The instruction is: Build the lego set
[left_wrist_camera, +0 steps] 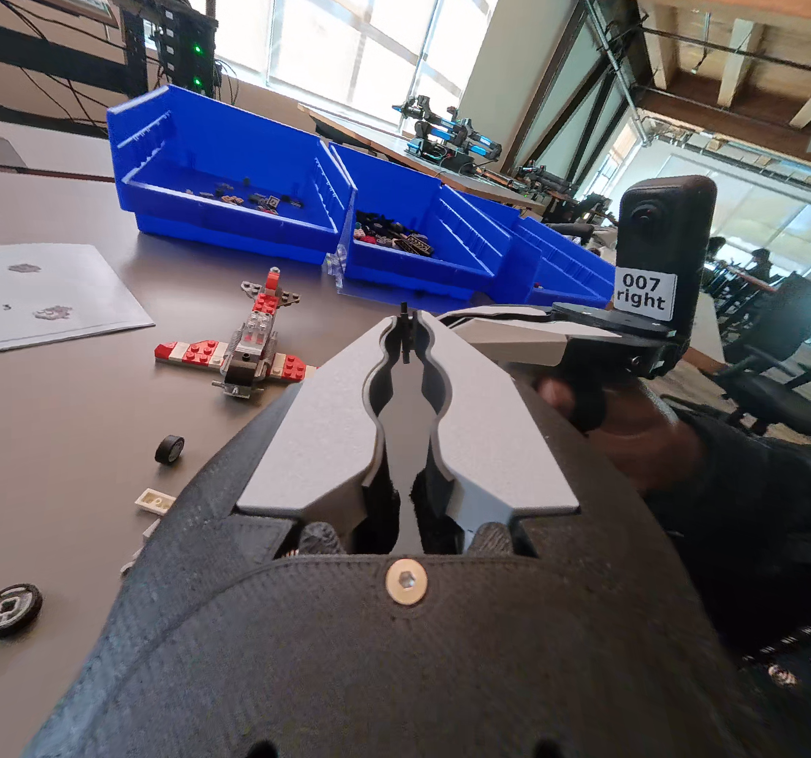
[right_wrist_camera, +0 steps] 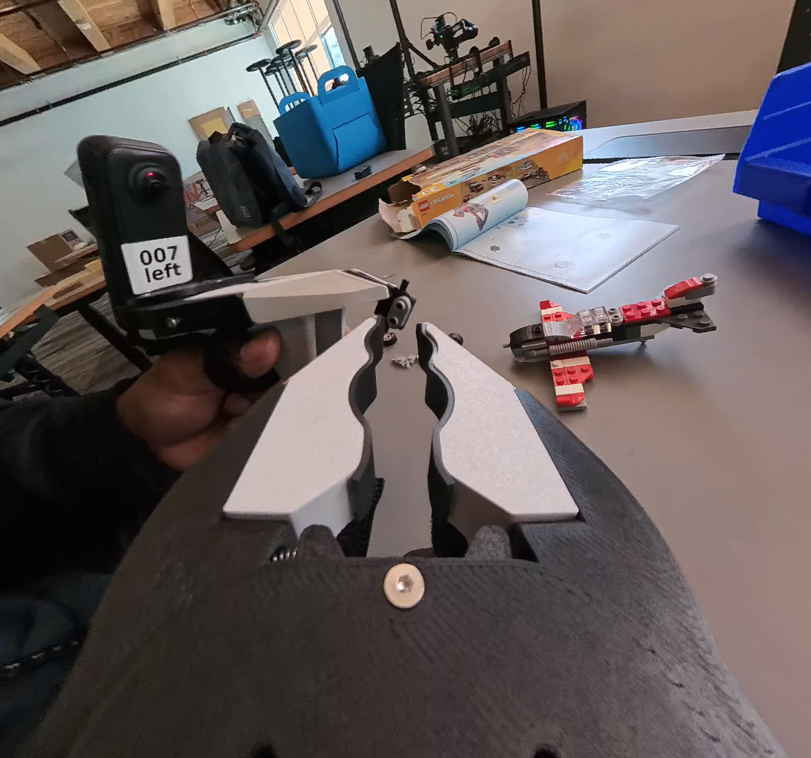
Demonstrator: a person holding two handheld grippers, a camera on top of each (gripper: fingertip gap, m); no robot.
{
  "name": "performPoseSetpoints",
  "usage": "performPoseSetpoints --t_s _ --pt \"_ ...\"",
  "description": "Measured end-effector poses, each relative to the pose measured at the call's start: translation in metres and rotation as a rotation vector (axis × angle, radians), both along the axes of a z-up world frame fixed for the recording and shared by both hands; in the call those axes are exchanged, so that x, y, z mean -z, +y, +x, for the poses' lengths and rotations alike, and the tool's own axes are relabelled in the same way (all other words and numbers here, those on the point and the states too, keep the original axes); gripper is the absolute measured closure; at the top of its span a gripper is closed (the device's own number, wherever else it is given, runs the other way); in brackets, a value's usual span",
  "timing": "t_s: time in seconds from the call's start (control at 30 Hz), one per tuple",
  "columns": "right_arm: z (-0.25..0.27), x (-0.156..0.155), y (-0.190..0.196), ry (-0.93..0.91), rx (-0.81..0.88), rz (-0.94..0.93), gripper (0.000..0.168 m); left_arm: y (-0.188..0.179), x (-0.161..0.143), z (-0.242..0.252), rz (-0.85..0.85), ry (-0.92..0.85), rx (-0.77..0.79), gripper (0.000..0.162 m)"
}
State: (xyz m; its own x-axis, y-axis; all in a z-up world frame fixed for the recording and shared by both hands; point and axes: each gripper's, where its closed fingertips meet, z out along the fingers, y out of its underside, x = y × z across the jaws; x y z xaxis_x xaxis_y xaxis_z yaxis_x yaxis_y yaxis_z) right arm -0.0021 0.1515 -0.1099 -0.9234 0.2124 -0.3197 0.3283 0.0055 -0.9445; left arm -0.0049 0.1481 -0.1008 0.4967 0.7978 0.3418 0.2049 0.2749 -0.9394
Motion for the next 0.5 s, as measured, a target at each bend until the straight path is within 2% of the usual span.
performPoseSetpoints --t_s 0.2,0.4,0.5 --pt "0.002 -0.003 0.001 -0.011 -0.004 -0.022 0.157 0.008 -0.002 0.003 0.002 0.028 0.004 0.157" --pt "0.001 -0.009 0.004 -0.034 -0.025 -0.06 0.16 0.012 -0.007 0.005 0.206 -0.022 0.141 0.157" --pt "0.002 -0.009 0.004 -0.025 -0.046 -0.054 0.16 0.013 -0.007 0.006 0.254 -0.06 0.219 0.157"
